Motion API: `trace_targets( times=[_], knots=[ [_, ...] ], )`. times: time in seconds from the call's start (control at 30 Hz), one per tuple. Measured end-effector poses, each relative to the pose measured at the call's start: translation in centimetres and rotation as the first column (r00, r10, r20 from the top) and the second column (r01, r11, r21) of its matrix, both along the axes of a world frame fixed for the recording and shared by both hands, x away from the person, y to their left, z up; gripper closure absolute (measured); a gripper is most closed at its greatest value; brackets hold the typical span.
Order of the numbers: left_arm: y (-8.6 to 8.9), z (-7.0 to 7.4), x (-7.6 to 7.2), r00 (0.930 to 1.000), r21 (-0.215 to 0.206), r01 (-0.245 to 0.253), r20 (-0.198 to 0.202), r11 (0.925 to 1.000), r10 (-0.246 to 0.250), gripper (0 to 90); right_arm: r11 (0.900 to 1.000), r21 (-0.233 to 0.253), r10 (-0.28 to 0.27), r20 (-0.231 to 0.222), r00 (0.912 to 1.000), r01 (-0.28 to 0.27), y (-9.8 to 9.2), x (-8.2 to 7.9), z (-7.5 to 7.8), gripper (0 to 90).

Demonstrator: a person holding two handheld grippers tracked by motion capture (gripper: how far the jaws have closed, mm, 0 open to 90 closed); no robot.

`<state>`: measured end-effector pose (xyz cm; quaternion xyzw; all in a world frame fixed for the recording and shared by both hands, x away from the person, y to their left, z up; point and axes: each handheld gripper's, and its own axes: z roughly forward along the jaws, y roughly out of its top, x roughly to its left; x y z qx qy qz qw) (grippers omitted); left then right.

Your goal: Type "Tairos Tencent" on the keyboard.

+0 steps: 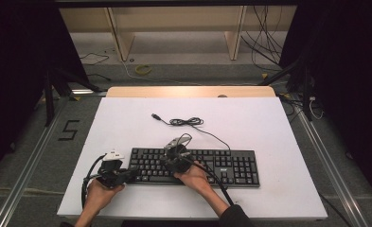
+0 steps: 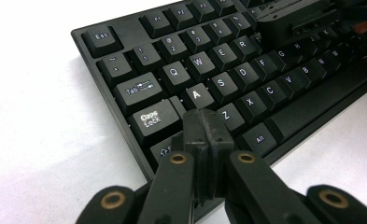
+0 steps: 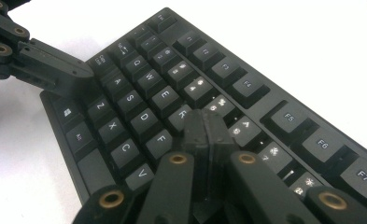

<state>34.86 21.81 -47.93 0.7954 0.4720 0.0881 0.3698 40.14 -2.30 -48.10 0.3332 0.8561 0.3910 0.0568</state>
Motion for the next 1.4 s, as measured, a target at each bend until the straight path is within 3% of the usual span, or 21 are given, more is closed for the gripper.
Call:
trace_targets(
  times=[0.27, 0.67, 1.07, 1.4],
  knots=[
    [0.0, 0.2, -0.1, 1.0000, -0.003, 0.000, 0.008, 1.0000, 0.000, 89.2, 1.000, 0.014, -0.003, -0.010, 0.9999, 0.003, -0.2, 0.1, 0.1, 90.0],
    [0.1, 1.1, -0.4, 0.9985, -0.054, 0.004, 0.055, 0.9985, -0.001, 82.1, 0.998, 0.060, -0.002, 0.007, 1.0000, 0.002, -1.1, -0.2, 1.2, 84.7],
    [-0.3, 1.4, 0.0, 0.9985, -0.071, -0.014, 0.052, 0.9973, 0.018, 56.0, 0.995, 0.096, 0.010, 0.004, 0.9999, -0.010, -2.4, -0.8, 2.0, 66.9],
    [-0.5, 1.9, 0.5, 0.9978, -0.088, -0.029, 0.058, 0.9957, 0.034, 45.3, 0.991, 0.136, 0.017, -0.002, 0.9999, -0.017, -3.7, -1.5, 2.5, 52.7]
  ],
)
